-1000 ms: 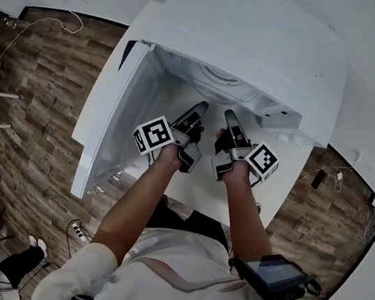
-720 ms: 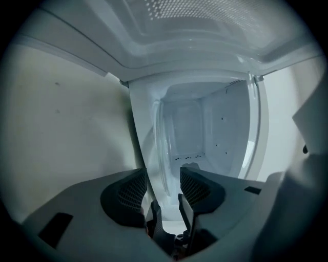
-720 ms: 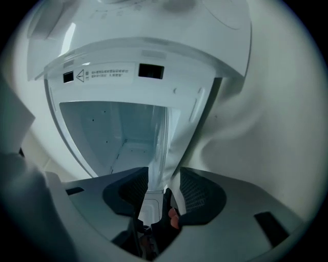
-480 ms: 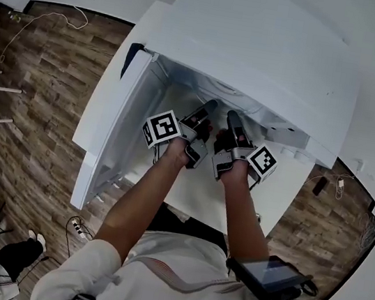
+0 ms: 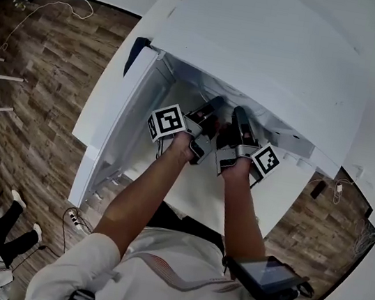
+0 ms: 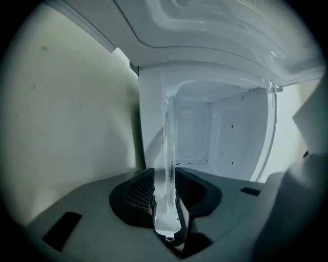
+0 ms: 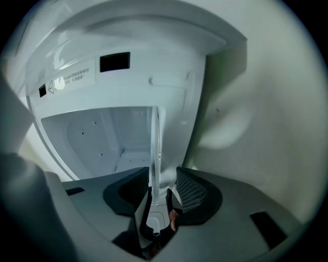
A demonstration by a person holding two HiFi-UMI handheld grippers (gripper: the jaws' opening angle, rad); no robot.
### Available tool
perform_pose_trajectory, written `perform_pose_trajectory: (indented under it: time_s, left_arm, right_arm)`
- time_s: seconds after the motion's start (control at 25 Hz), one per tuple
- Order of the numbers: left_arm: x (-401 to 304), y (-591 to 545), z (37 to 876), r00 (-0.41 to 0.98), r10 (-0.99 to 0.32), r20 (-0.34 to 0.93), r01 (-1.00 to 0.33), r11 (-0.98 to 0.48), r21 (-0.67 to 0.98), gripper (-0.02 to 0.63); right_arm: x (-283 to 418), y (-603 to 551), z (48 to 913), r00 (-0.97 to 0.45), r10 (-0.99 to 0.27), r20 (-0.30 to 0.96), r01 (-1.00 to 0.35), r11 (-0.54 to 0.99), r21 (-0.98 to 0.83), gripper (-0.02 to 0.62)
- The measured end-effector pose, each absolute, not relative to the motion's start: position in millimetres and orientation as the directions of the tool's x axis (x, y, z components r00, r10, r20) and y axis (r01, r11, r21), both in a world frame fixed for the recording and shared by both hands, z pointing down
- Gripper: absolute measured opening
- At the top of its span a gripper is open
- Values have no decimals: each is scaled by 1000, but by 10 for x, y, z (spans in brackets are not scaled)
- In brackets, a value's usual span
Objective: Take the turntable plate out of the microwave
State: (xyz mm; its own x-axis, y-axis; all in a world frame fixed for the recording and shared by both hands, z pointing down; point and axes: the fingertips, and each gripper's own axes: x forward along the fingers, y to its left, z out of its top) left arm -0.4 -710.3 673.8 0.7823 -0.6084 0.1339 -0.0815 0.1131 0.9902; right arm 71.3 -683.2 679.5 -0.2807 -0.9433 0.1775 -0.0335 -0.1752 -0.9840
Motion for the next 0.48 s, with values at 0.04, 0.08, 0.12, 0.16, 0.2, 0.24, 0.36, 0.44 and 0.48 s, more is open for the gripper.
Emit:
perform_pose_trajectory:
  time_s: [0.04,0.08,0.12,0.16,0.2,0.24,0.36,0.44,0.48]
  left_arm:
    - [-1,-7098,6738,784,-606,133,-80,114,990,127]
    - [4,-7094,6732,787,-603,132,-80,112,990,107]
    - [14,-7094,6721,789,-600,129,-79,110,991,96]
    - [26,-7096,6705,792,-598,126,-77,107,991,75]
    - [36,-7098,6691,793,-596,124,-76,105,992,60]
    - [43,-7098,6682,795,-595,122,-74,104,992,55]
    - [47,-7091,6673,799,-592,109,-65,97,993,43]
    - [46,-7098,6666,799,-593,100,-58,90,994,40]
    - [47,-7100,6661,798,-595,93,-51,87,995,40]
  right_arm:
    - [707,-6828,6799,-278,-944,177,-25,-177,-984,170]
    - [706,-6822,6809,-274,-945,178,-17,-180,-984,170]
    - [707,-6820,6820,-271,-946,179,-10,-184,-983,165]
    - [706,-6822,6825,-271,-946,180,-3,-186,-983,154]
    - [702,-6828,6826,-272,-946,179,4,-187,-982,142]
    - [695,-6834,6823,-274,-946,176,11,-186,-982,134]
    - [687,-6838,6818,-275,-946,173,22,-186,-982,127]
    - [685,-6851,6801,-282,-945,167,17,-179,-984,116]
    - [684,-6859,6782,-286,-944,162,6,-171,-985,106]
